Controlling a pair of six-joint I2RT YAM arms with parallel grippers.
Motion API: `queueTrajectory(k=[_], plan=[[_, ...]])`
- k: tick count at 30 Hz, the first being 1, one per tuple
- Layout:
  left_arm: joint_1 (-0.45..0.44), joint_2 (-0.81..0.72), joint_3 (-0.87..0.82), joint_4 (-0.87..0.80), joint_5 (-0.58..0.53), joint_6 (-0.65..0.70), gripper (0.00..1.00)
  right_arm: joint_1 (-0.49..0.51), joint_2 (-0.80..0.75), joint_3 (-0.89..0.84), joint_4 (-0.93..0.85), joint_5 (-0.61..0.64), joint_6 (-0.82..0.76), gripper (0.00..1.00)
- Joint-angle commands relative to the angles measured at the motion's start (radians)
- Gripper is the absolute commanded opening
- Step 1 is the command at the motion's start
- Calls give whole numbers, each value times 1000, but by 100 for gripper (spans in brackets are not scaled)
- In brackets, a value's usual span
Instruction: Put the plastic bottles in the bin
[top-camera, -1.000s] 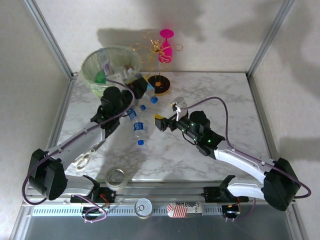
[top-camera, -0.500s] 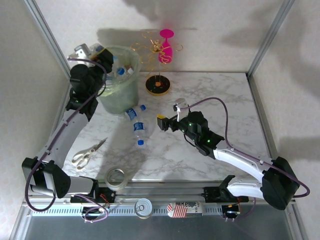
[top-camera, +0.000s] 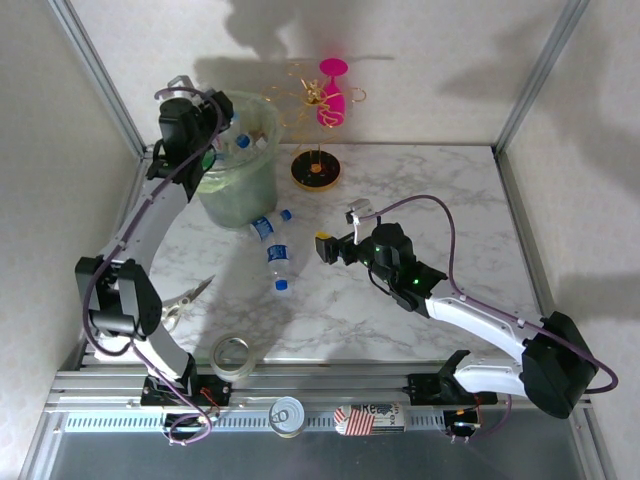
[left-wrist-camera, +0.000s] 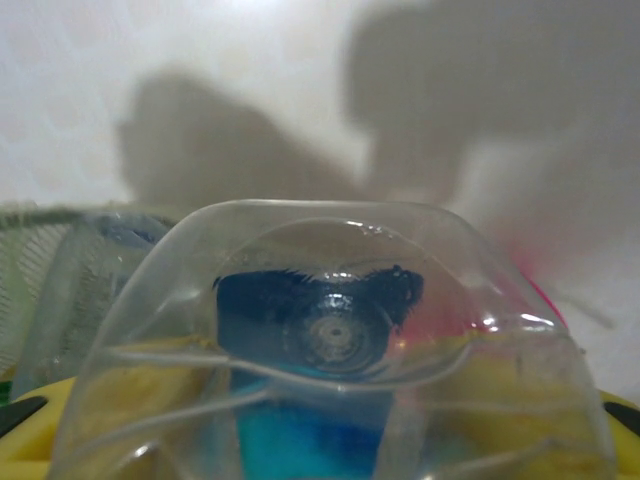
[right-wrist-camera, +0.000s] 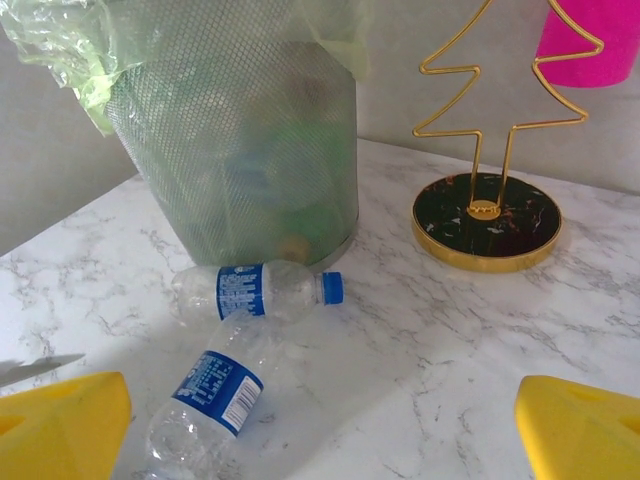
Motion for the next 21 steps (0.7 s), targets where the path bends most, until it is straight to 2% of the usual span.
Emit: queueTrajectory(k=[1,4,7,15,21], plan=[[3,24,56,-52,59,-23,55,-4,3,5,3,1,42,99],[3,47,77,-77,76,-24,68,-4,24,-3,21,-38,76,99],[0,46,99,-97,80,-19,99,-4,56,4,23,-63,93,99],[-15,-63,91,-106,45,23,100,-4,131,54,12,-96,101,99],[-21,-258,-59,-12,-15,38,100,-4,197,96,3,-122,116,99]])
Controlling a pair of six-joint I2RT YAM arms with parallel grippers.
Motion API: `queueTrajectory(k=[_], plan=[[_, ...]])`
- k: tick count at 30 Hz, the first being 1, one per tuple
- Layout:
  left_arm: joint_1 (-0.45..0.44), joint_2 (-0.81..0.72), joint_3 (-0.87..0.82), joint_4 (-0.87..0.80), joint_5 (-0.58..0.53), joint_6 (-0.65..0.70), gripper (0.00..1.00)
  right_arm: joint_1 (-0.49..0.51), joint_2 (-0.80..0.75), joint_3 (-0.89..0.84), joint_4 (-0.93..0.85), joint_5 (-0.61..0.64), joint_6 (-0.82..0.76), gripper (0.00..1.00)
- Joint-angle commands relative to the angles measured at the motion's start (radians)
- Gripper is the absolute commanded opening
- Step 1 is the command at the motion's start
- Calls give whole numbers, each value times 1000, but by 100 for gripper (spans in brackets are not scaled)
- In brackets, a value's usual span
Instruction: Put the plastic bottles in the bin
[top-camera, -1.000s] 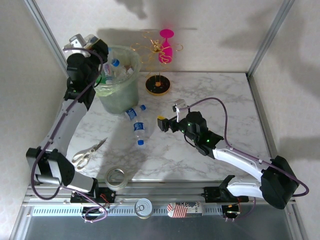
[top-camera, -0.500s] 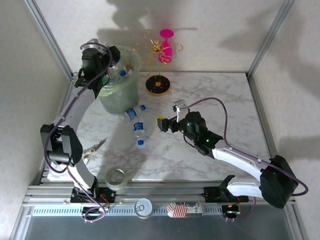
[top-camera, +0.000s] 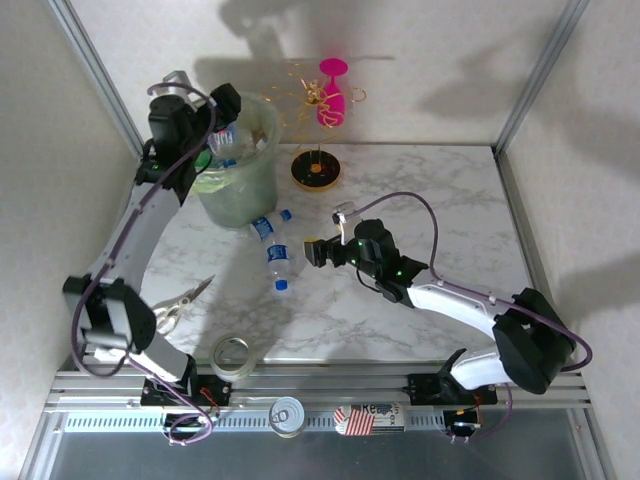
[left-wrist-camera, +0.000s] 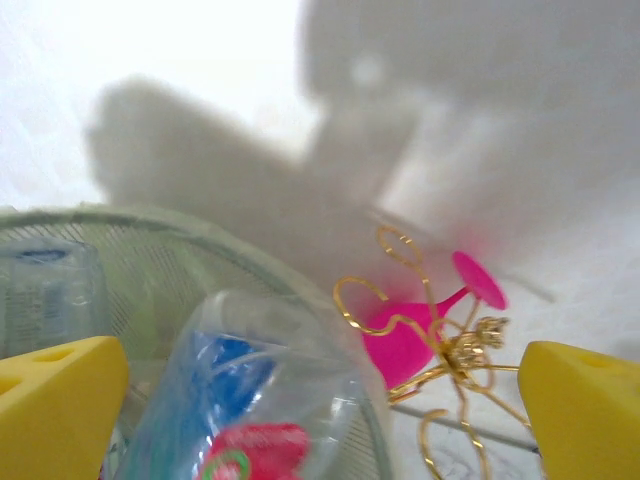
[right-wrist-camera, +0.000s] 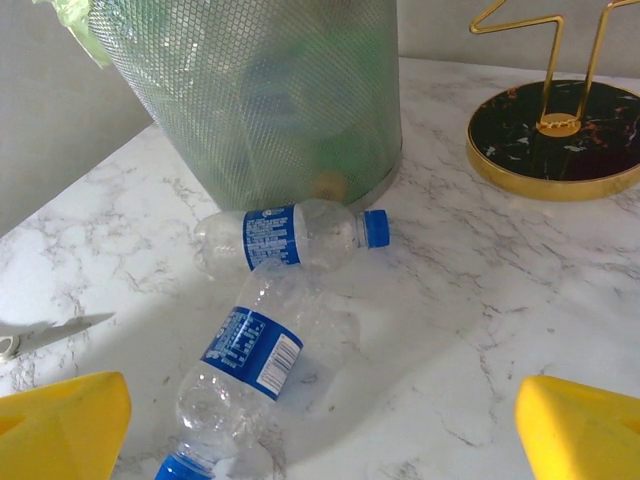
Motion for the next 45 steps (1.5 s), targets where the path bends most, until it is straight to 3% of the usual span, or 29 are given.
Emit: queueTrajectory(k=[1,7,15,26,32,45], plan=[[-5,-142,-71,87,-49,24,100,-4,32,47,3,-30,22,99],[-6,-297,-222,128,-50,4,100,-4,105,91,7,-72,41,99],[-45,-454,-479,213,30,-94,100,1,223,132,48,-154,143,99],[-129,-663,-873,411,-48,-221,100,95,428,266,-78,-69,232,99],[-132,-717,-945,414,-103,-223,100,114,560,400,-167,12,264,97],[-135,-760,-1042,422,-122,-241,100,114,717,510,-245,87,273,78]])
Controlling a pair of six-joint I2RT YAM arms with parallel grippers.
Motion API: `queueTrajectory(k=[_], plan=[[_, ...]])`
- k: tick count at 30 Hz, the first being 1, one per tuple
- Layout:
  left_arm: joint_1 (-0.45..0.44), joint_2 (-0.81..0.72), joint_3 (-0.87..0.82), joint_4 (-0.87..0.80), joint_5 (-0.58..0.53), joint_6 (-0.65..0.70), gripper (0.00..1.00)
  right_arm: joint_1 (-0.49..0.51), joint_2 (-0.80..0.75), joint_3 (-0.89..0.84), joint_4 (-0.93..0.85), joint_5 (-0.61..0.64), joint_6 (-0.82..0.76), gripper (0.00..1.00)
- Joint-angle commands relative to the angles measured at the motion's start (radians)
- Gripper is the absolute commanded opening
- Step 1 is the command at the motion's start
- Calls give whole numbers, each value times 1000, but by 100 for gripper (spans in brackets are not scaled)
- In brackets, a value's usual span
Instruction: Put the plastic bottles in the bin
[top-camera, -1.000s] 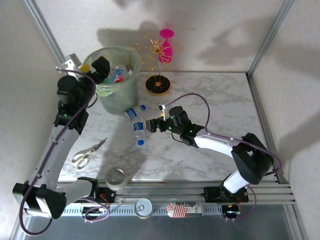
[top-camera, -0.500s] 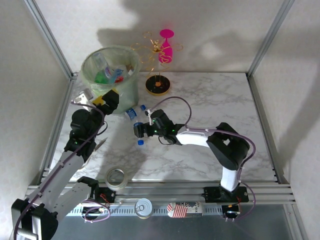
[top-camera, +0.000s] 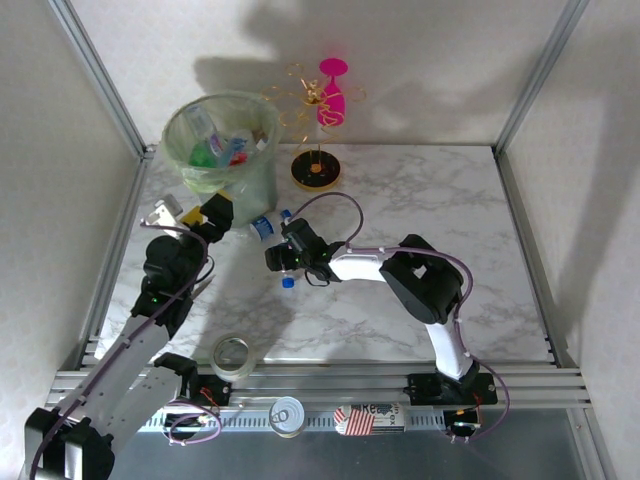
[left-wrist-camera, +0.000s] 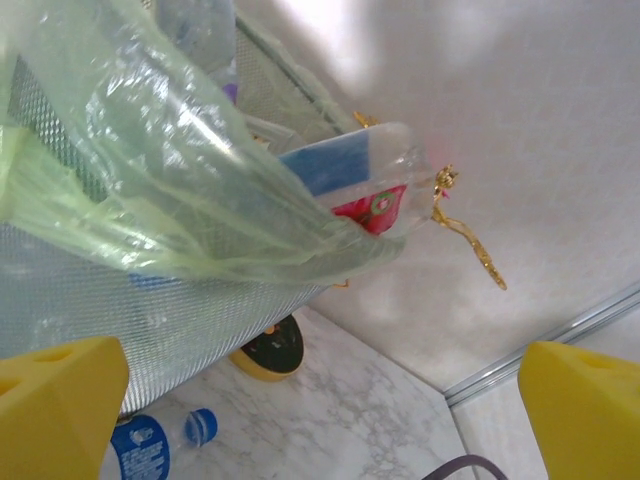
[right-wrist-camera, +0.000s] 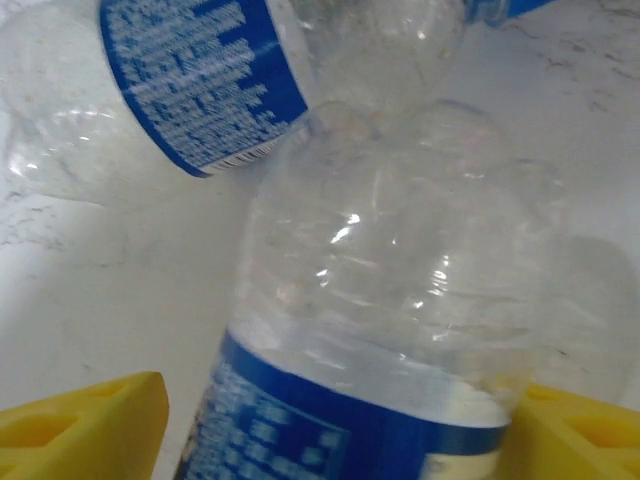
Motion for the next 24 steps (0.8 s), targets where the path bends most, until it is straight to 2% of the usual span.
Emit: queueTrajectory(k=[1,9,18,24], plan=[[-7,-16,-10,34,-14,-16,100,3,31,20,-46,42,6,75],[-12,8,-19,70,9,-46,100,3,-13,-35,1,43,-50,52],[-81,63,-5,127,21,-90,100,-1,-251,-225,184,72,-231,47],[-179,147,47,198,22,-124,100,-10,-459,-358,315,64,-352,47]])
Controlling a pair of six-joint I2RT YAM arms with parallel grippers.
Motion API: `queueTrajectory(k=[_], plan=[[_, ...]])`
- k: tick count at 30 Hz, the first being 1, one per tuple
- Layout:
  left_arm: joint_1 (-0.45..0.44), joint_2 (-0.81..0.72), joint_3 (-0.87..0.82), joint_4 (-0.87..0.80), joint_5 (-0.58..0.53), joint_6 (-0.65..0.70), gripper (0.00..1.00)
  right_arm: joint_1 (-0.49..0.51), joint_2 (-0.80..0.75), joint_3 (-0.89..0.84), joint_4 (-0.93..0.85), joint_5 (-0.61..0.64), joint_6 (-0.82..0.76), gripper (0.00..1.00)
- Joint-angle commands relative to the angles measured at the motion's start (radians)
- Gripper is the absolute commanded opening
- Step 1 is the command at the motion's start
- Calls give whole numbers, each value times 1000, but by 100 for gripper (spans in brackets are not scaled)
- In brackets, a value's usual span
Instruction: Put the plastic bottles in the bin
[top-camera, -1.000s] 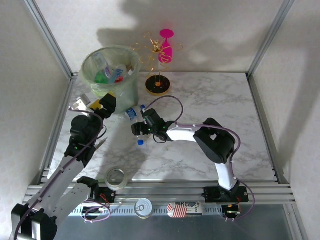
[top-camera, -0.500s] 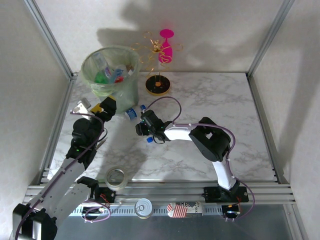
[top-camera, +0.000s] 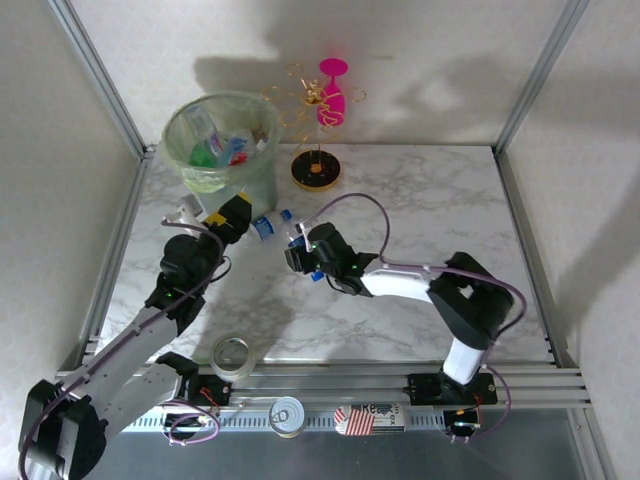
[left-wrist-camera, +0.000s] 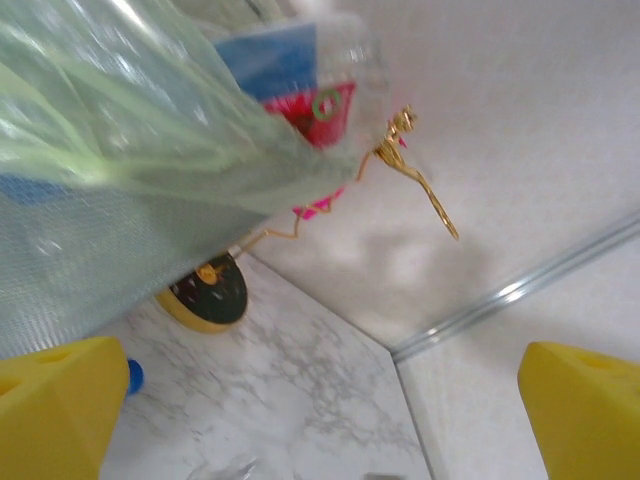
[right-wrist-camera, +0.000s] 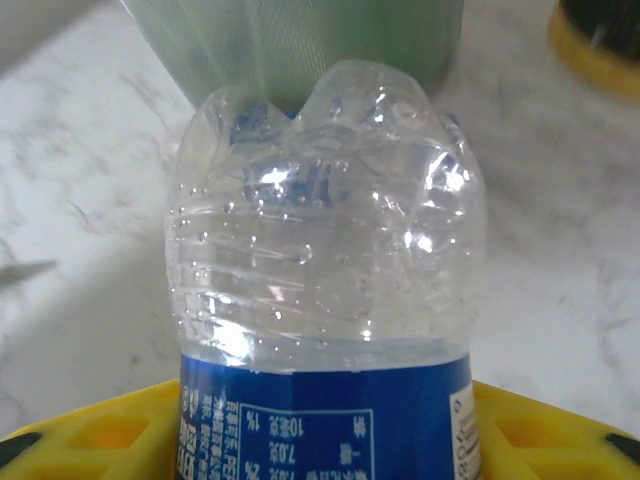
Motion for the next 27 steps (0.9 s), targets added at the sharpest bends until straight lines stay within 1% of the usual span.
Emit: queueTrajectory(k=[1,5,9,18,24,27], plan=[[-54,44,61,96,19,-35,100,-10,-117,-57,138,11,-105,47],[-131,117,123,131,21,-25,100,-20,-243,-115,211,-16,-143,47],[-201,193,188,140,33,-2,100,-32,-326,-137,243,-52,-159,47],[-292,308,283,159,87,22,99,-35,-411,-168,272,-106,-166,47],[-331,365,345,113,112,62,93,-35,-437,-182,282,-119,-158,47],[-344,381,363,93,110,80,85,-35,-447,-188,281,-119,-159,47]])
